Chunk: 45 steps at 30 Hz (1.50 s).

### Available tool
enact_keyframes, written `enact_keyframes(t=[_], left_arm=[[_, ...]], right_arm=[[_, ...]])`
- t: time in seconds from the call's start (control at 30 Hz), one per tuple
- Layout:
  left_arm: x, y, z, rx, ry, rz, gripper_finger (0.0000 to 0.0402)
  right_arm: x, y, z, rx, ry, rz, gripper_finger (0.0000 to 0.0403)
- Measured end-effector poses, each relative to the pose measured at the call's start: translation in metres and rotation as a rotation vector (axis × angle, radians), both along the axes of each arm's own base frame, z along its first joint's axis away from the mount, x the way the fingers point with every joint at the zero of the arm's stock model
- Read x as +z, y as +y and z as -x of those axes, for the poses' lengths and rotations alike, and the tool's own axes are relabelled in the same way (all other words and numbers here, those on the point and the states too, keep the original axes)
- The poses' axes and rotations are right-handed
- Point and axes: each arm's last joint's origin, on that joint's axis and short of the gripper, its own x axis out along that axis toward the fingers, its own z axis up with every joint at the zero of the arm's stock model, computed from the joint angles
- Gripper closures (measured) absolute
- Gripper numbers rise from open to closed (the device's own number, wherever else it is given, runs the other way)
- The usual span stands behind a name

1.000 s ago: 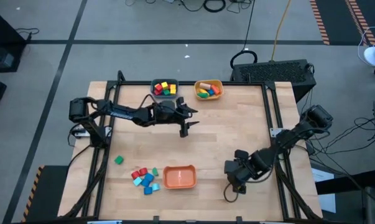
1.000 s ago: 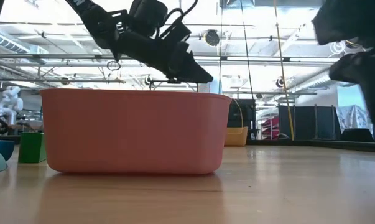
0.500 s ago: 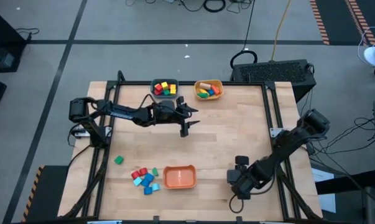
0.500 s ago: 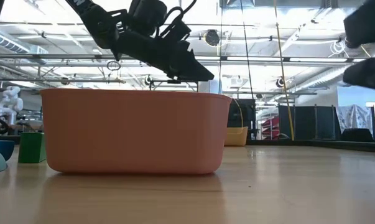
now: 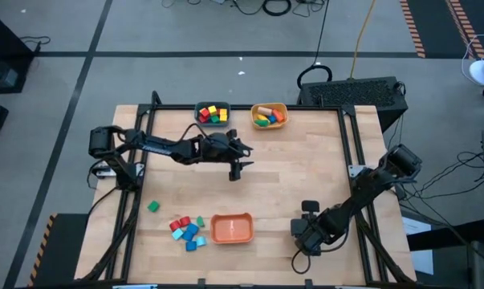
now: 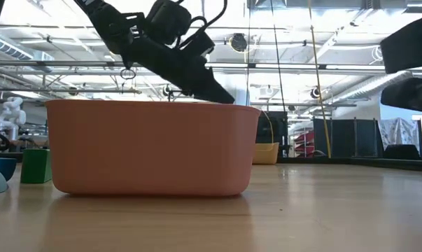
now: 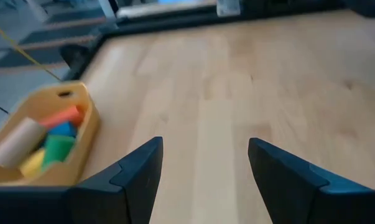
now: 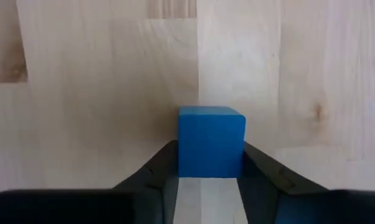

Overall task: Sort blocks by size
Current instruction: Put the blue square block into the blue bin

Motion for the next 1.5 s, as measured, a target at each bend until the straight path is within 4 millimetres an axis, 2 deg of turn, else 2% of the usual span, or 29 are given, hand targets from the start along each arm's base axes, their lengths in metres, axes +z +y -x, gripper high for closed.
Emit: enact_keyframes(t=[0.03,0.23,0.37,0.5,0.7,0.9,1.17,1.5], left_arm=[[-0.001,-0.001,0.000,0.004,0.013,0.013,0.0162],[-0.004,-0.001,0.002,0.067,0.026,0.127,0.0162],[-0.004,-0.003,0.002,0.000,0.028,0.162,0.0162],[-0.004,-0.011,0.001,-0.106,0.039,0.097,0.0162],[-0.004,-0.029,-0.001,-0.235,0.047,-0.048,0.0162],[-0.003,-0.045,-0.003,-0.322,0.030,-0.140,0.0162],[-0.002,-0.053,-0.003,-0.360,0.015,-0.178,0.0162],[0.002,-0.053,-0.005,-0.353,-0.025,-0.181,0.0162]], right_arm=[[0.000,-0.001,-0.001,0.006,-0.001,-0.001,0.0293],[0.001,-0.011,-0.010,-0.018,-0.054,0.065,0.0294],[0.001,-0.024,-0.018,-0.072,-0.111,0.148,0.0294],[0.007,-0.043,-0.029,-0.147,-0.182,0.236,0.0294],[0.026,-0.073,-0.044,-0.222,-0.318,0.324,0.0294],[0.043,-0.093,-0.063,-0.169,-0.447,0.335,0.0294],[0.051,-0.118,-0.084,-0.122,-0.543,0.334,0.0294],[0.059,-0.126,-0.096,0.019,-0.635,0.326,0.0294]])
